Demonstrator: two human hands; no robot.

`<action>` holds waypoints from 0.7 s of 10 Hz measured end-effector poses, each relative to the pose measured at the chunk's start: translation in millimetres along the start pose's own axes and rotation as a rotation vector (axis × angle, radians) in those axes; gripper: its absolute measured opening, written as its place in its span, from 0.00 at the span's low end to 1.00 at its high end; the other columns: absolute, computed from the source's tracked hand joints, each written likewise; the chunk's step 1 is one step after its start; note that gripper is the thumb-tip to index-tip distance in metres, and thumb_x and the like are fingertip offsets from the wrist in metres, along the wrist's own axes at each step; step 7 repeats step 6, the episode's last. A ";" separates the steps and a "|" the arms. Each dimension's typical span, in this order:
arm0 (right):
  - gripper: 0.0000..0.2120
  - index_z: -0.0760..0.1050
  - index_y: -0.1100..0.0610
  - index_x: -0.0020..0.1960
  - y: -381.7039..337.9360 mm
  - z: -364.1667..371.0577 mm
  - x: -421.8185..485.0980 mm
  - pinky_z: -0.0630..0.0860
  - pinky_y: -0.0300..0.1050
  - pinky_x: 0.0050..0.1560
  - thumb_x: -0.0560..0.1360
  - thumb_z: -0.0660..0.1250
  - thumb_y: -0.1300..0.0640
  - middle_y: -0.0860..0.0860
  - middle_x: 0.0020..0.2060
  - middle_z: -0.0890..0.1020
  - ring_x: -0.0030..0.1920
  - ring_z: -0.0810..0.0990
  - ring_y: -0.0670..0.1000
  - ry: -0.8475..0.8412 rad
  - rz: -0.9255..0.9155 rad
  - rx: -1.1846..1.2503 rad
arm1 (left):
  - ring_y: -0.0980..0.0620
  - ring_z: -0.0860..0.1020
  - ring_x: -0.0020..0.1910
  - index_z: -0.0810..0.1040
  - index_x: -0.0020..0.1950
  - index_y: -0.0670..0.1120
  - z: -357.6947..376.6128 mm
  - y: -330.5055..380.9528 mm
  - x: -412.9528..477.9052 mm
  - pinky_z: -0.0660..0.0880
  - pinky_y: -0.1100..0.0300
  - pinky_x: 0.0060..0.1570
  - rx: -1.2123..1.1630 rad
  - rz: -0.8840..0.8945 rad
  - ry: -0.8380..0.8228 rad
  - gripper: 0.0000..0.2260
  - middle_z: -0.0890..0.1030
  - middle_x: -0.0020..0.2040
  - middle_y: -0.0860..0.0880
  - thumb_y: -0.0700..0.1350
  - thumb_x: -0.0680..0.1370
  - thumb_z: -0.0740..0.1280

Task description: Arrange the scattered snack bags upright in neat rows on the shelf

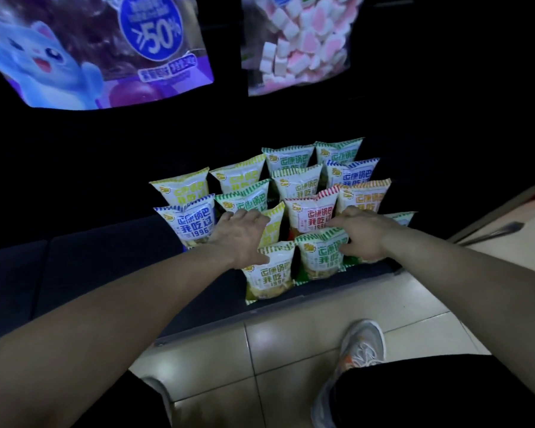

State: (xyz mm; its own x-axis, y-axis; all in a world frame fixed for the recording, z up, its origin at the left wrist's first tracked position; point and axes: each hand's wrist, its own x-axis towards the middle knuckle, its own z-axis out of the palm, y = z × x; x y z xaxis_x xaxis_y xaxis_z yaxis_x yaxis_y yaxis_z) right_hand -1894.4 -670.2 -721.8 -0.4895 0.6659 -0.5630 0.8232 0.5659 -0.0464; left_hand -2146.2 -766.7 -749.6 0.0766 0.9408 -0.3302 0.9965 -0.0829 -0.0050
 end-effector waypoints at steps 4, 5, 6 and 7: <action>0.30 0.62 0.47 0.77 -11.8 -13.9 -7.9 0.70 0.53 0.65 0.78 0.64 0.42 0.53 0.73 0.63 0.70 0.65 0.58 -0.032 -0.002 -0.054 | 0.44 0.62 0.74 0.57 0.79 0.50 -11.4 3.3 -1.3 0.61 0.46 0.72 -0.027 -0.046 0.004 0.39 0.62 0.76 0.47 0.66 0.74 0.66; 0.30 0.63 0.49 0.76 -13.4 -23.4 -18.0 0.70 0.56 0.66 0.78 0.65 0.42 0.54 0.73 0.64 0.70 0.66 0.59 0.032 0.024 -0.039 | 0.44 0.64 0.73 0.58 0.78 0.51 -29.5 2.1 -10.7 0.63 0.45 0.70 -0.091 -0.086 0.056 0.38 0.65 0.75 0.47 0.67 0.74 0.65; 0.28 0.65 0.50 0.75 -17.4 -31.1 -32.0 0.72 0.56 0.64 0.77 0.64 0.43 0.55 0.72 0.65 0.69 0.67 0.59 0.104 0.049 -0.064 | 0.43 0.66 0.72 0.60 0.77 0.50 -47.3 -0.8 -25.7 0.67 0.47 0.67 -0.098 -0.143 0.089 0.36 0.67 0.74 0.46 0.65 0.75 0.64; 0.28 0.65 0.50 0.75 -17.4 -31.1 -32.0 0.72 0.56 0.64 0.77 0.64 0.43 0.55 0.72 0.65 0.69 0.67 0.59 0.104 0.049 -0.064 | 0.43 0.66 0.72 0.60 0.77 0.50 -47.3 -0.8 -25.7 0.67 0.47 0.67 -0.098 -0.143 0.089 0.36 0.67 0.74 0.46 0.65 0.75 0.64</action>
